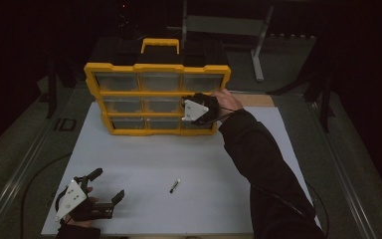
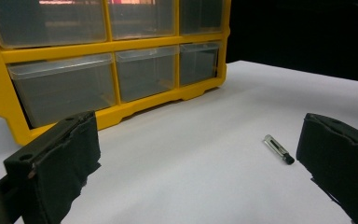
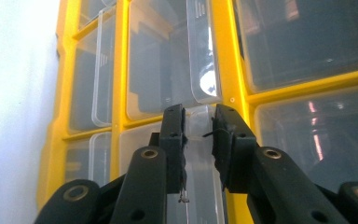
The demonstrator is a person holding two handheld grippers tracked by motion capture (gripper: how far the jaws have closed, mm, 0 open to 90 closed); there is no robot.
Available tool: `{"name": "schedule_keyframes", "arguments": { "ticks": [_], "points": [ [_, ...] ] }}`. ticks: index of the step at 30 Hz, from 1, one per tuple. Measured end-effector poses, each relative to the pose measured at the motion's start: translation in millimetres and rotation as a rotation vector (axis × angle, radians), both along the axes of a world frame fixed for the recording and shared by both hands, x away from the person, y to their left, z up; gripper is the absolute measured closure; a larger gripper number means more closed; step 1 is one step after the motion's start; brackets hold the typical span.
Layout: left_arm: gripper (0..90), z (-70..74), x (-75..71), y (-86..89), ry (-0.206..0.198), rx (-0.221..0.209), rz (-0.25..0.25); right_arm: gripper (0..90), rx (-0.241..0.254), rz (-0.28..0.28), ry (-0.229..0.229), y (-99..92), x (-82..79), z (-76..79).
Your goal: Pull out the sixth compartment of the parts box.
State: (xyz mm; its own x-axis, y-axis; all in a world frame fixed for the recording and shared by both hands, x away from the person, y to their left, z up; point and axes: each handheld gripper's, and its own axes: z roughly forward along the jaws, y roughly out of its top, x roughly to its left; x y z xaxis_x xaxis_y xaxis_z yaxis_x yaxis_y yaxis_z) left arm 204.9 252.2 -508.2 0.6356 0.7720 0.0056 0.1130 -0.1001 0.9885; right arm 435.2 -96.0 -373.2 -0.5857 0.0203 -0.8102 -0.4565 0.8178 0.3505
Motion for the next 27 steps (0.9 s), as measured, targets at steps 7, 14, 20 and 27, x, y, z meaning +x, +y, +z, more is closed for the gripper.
{"name": "schedule_keyframes", "arguments": {
  "ticks": [7, 14, 20, 27],
  "points": [
    [0.0, 0.1, -0.4, 1.0, 0.0, -0.003, 0.001, 74.9, -0.041, 0.006, 0.016, 1.5, -1.4, 4.6],
    [0.0, -0.1, 0.1, 0.2, 0.0, 0.001, 0.0, 74.8, -0.006, 0.018, 0.09, -0.4, -7.7, 8.6],
    [0.0, -0.4, 0.4, 0.2, 0.002, 0.005, 0.002, 74.7, 0.007, 0.047, 0.117, -4.7, -15.5, 10.0],
    [0.0, -0.4, 0.3, -0.3, 0.001, 0.009, 0.002, 74.5, 0.02, 0.061, 0.146, -7.0, -30.4, 11.3]
  ]
}}
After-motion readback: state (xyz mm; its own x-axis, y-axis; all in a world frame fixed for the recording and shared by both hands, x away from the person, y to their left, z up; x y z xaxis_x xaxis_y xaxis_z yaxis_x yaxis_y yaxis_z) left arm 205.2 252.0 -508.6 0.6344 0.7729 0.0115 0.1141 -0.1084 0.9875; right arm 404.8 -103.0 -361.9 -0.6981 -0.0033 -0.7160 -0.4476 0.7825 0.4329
